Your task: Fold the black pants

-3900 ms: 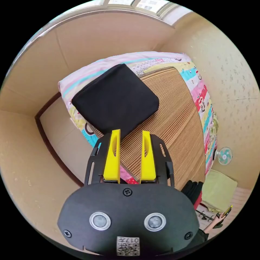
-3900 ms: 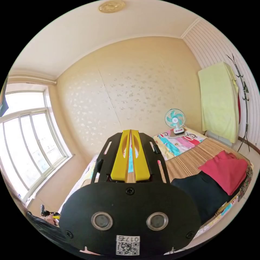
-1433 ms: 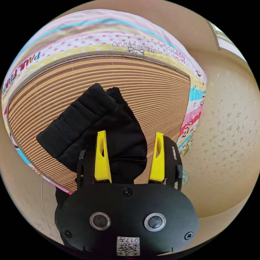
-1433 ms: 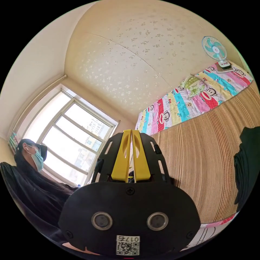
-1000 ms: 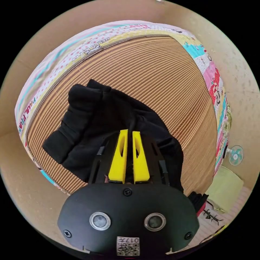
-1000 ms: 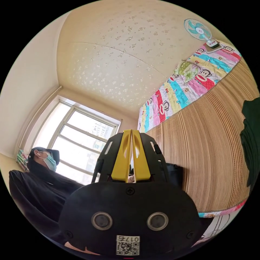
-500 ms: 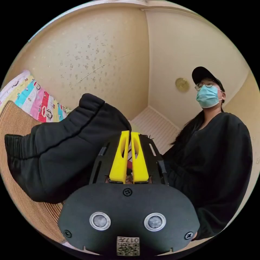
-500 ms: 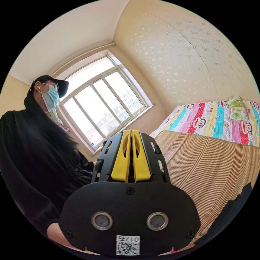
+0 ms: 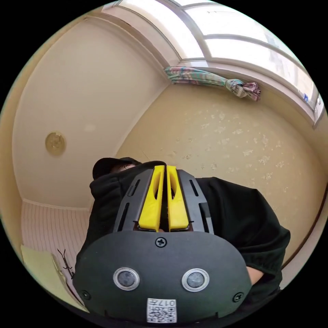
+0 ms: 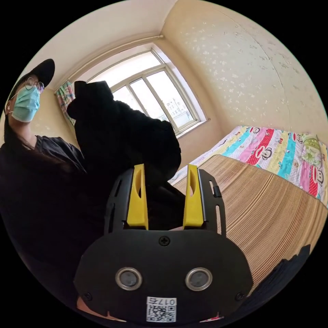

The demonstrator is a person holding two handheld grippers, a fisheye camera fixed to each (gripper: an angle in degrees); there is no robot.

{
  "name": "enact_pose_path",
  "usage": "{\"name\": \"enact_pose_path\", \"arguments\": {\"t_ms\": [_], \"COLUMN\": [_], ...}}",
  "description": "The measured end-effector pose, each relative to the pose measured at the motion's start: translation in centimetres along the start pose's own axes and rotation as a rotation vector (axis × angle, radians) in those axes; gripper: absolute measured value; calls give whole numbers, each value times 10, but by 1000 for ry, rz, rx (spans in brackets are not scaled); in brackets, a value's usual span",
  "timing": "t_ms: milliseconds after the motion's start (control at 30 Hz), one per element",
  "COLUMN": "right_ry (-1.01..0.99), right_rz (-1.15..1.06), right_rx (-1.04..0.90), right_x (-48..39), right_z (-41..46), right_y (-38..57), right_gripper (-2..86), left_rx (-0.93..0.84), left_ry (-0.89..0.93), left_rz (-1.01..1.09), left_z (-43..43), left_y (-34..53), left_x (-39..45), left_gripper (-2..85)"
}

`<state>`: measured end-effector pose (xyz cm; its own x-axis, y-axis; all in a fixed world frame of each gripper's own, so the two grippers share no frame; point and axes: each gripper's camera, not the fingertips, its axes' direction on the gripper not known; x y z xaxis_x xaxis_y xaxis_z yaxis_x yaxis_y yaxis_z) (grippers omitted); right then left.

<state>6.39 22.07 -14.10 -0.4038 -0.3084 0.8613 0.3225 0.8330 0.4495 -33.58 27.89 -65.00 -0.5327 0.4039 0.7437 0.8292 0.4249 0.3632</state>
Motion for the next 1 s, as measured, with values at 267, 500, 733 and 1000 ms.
{"name": "enact_pose_path", "arguments": {"t_ms": [267,500,733,1000], "right_ry": [-314,94,-46,-221], "right_rz": [17,-58,-238,-598], "right_rx": [156,277,252,572], "right_x": [10,-32,-86,-173], "right_z": [-63,-80,38,-19], "right_y": [98,209,163,81], "right_gripper": [186,175,225,96], "left_rx": [64,43,70,31], "left_ry": [173,215,283,148], "left_rz": [-2,-20,-160,-110], "left_z": [97,133,146,112], "left_y": [99,167,253,273], "left_x": [57,94,66,92], "left_gripper": [-2,-2,-2,-2]}}
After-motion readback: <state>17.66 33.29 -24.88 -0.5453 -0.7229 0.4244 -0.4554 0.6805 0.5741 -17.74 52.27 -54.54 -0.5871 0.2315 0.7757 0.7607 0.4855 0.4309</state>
